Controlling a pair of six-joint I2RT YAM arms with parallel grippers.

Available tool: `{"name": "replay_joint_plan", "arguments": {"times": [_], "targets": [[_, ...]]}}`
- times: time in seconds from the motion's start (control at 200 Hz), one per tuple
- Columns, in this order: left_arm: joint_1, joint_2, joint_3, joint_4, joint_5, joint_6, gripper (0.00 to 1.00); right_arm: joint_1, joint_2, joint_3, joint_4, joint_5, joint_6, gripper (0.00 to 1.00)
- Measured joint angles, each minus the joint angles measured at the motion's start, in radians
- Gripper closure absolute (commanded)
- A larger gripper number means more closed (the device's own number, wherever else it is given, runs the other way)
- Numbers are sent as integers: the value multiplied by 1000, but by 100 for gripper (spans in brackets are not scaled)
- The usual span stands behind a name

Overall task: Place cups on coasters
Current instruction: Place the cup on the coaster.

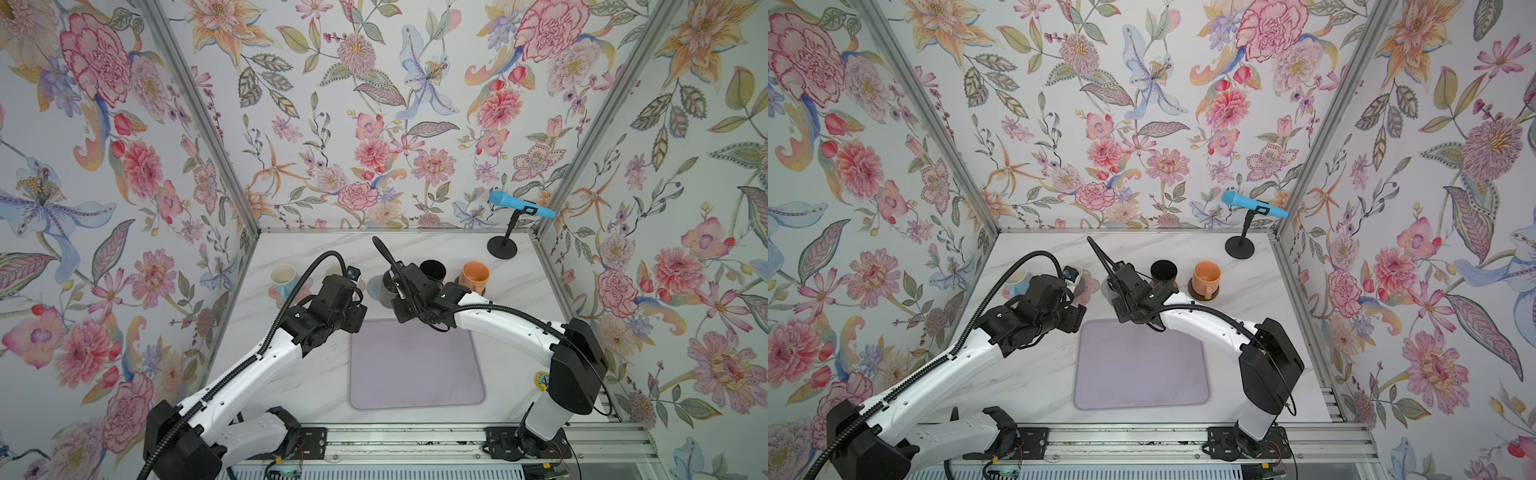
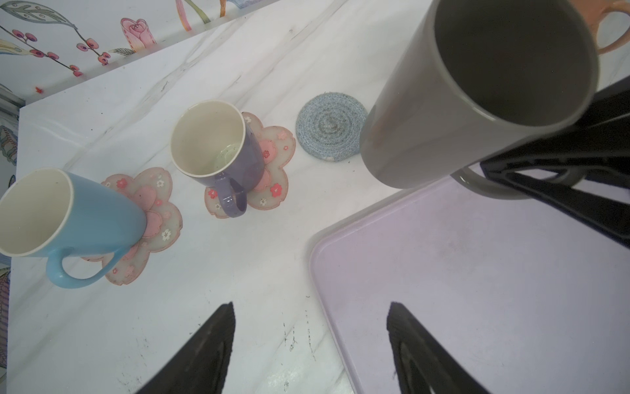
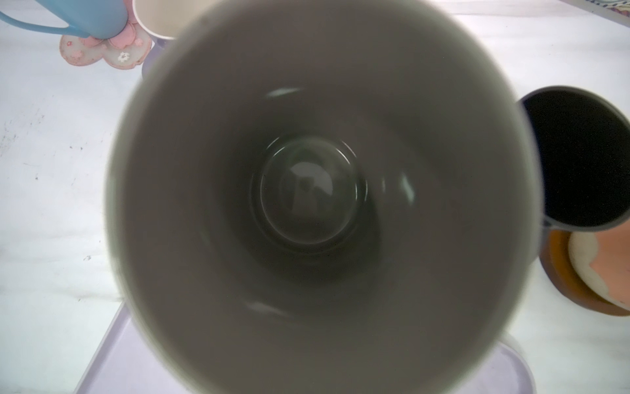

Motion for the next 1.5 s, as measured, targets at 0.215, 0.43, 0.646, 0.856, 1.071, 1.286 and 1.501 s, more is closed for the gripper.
{"name": "replay_joint_plan", "arguments": {"times": [0.215,0.43,0.646,0.856,1.071,1.286,1.501], "targets": [[27,-12,0,-15,0,0,25,-20,88,71,0,-18,5,100],[48,-15,0,-15,2,0,25,-32,198,178,-24,-21,4,100],[64,-14,-8,-15,17,0,25,-42,255,242,-47,-21,5,100],[82,-15,-27,-14,31,0,25,-53,330,339,-71,-6,4,100],[95,-15,-43,-10,50,0,25,-55,378,384,-95,13,4,100],[100,-15,-50,-6,53,0,25,-59,384,403,-133,13,5,100],[106,-13,-52,9,54,0,25,-62,410,463,-137,16,5,100]]}}
